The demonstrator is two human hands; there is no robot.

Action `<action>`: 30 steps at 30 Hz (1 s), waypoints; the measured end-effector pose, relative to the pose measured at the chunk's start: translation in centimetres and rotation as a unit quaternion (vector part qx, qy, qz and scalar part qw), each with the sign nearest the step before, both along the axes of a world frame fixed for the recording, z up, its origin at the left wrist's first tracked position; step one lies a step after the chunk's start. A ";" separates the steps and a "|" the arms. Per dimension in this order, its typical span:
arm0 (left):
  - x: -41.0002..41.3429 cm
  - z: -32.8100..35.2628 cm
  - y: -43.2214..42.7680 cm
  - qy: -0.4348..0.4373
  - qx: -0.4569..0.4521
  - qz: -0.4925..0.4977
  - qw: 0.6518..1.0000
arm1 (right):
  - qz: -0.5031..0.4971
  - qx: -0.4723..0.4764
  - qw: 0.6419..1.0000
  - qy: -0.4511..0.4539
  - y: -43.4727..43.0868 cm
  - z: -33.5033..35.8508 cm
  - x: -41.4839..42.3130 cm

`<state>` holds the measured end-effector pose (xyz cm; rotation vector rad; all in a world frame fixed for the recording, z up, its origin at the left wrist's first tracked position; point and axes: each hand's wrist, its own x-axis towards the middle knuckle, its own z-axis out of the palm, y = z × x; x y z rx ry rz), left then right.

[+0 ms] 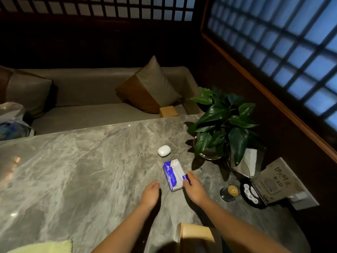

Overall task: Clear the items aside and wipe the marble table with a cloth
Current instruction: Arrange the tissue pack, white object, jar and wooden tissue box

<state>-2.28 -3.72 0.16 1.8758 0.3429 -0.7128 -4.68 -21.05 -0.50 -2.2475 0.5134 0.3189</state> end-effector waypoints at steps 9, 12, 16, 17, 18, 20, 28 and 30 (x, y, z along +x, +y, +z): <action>2.0 -1.4 -5.9 0.041 -0.119 0.069 0.990 | -0.064 0.158 0.985 -0.023 -0.5 -2.4 2.3; 2.3 -2.1 -6.1 0.046 -0.115 0.081 0.989 | -0.063 0.164 0.984 -0.036 -0.8 -2.3 2.2; 2.6 -2.4 -6.8 0.055 -0.125 0.104 0.985 | -0.061 0.159 0.985 -0.029 -1.0 -2.4 2.1; 2.5 -2.5 -6.9 0.052 -0.124 0.110 0.985 | -0.061 0.161 0.985 -0.032 -1.0 -2.5 2.1; 2.5 -2.5 -6.9 0.050 -0.122 0.116 0.984 | -0.062 0.160 0.985 -0.036 -1.1 -2.6 2.0; 2.4 -2.5 -7.1 0.048 -0.120 0.124 0.984 | -0.068 0.161 0.983 -0.048 -1.3 -2.8 2.0; 3.4 -2.2 -9.7 0.071 -0.181 0.109 0.975 | -0.142 0.149 0.976 -0.075 -3.3 -2.8 2.4; 3.5 -2.5 -10.5 0.077 -0.193 0.110 0.972 | -0.151 0.143 0.976 -0.070 -3.8 -2.9 2.4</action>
